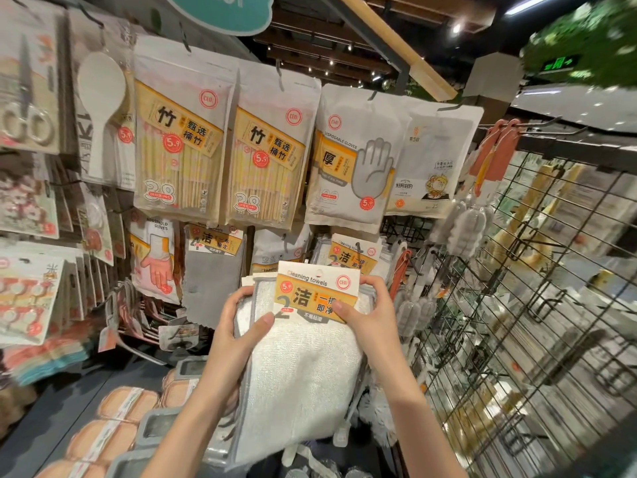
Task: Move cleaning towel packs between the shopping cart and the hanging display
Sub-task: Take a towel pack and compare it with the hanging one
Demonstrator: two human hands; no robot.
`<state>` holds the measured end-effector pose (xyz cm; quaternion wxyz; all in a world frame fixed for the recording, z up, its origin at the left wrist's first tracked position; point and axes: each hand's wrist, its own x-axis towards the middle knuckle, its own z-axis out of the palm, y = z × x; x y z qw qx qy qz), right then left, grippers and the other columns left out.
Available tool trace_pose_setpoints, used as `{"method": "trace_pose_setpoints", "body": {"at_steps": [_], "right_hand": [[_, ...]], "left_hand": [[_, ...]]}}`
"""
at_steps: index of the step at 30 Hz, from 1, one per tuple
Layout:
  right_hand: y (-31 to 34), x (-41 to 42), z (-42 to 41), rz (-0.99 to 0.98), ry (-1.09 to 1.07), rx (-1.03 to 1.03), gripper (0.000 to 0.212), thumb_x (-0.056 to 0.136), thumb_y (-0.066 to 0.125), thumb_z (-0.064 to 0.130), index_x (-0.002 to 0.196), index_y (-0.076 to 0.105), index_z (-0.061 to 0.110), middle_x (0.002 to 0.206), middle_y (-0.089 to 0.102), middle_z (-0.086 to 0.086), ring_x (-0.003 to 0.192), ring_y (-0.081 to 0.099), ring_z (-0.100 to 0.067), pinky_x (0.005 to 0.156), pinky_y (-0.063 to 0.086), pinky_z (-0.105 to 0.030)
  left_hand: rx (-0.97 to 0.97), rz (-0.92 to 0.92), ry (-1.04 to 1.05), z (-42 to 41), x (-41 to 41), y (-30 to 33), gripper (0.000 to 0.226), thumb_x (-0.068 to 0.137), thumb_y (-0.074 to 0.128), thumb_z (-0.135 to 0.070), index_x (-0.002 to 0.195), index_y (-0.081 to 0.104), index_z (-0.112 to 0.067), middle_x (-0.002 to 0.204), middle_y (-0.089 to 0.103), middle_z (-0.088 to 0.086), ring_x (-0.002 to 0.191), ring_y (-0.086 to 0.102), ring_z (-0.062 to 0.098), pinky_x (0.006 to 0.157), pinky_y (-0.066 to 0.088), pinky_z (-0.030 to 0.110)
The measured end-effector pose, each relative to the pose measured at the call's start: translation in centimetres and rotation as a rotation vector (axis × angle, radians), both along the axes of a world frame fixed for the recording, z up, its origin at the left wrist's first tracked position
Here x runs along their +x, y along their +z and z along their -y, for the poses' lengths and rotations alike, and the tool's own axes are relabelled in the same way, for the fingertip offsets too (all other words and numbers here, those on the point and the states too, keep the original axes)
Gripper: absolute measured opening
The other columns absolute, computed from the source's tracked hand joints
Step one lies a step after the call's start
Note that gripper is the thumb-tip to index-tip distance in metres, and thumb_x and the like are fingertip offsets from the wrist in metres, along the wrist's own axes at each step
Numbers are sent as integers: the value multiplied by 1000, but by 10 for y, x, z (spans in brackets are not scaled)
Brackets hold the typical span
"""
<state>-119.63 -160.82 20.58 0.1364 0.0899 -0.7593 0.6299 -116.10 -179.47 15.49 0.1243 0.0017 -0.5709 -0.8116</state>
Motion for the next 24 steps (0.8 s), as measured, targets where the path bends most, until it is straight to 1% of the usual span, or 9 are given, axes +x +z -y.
{"method": "trace_pose_setpoints", "body": {"at_steps": [1,4,8,10,13,16,19,21,24], "right_hand": [[0,-1,-3,-1,3,-10,40,78,70,-2,98,50,27,104,60,13,94,62,-2,71,50,-9],[2,-4,-9,1,18,-19,39,81,68,1,104,48,26,105,61,15,96,61,-1,70,50,-8],[2,-7,-15,-20,2,-48,40,80,69,1,108,50,22,111,63,3,97,62,-5,67,49,-8],[0,-9,-18,-22,-12,-69,40,80,70,1,104,51,26,114,61,1,101,61,-10,69,50,-10],[-4,-16,-25,-16,-91,-55,43,79,71,5,100,51,36,119,60,0,109,58,-17,86,50,-26],[-10,-28,-37,11,-182,-89,46,78,72,4,108,50,31,121,58,-1,110,56,-19,87,49,-30],[-19,-42,-43,24,-199,-129,53,76,73,1,108,52,38,126,55,-3,115,56,-24,95,49,-45],[-24,-51,-45,18,-193,-155,54,75,72,0,113,54,34,127,52,1,118,54,-25,96,48,-49],[-26,-69,-49,43,-235,-206,52,76,70,-4,117,55,24,125,53,3,119,53,-23,98,47,-49]], "left_hand": [[6,-5,-1,1,-1,1,41,77,75,-21,108,56,-42,121,62,4,100,66,31,83,54,50],[14,-6,-5,0,-2,2,33,82,67,-19,106,57,-39,121,61,5,101,65,33,83,54,52],[34,1,-18,-2,-3,3,35,75,68,-31,107,57,-40,123,60,5,105,63,34,89,49,58],[32,-4,-15,-3,-4,3,36,74,68,-31,108,57,-39,123,60,5,105,63,34,89,49,58],[24,-13,-1,-3,-9,2,34,76,67,-29,106,57,-39,120,62,5,104,63,36,88,49,58],[19,-22,30,0,-13,-1,30,80,66,-24,105,58,-38,117,64,6,105,63,35,91,49,55],[-2,-25,49,3,-17,-4,28,84,64,-19,105,58,-37,119,64,6,107,62,32,95,46,56],[-41,-38,68,3,-19,-7,27,86,64,-19,105,58,-37,120,63,3,109,61,29,97,44,56],[-43,-25,86,6,-19,-13,26,88,62,-16,104,58,-37,119,63,2,110,60,28,97,45,54]]}}
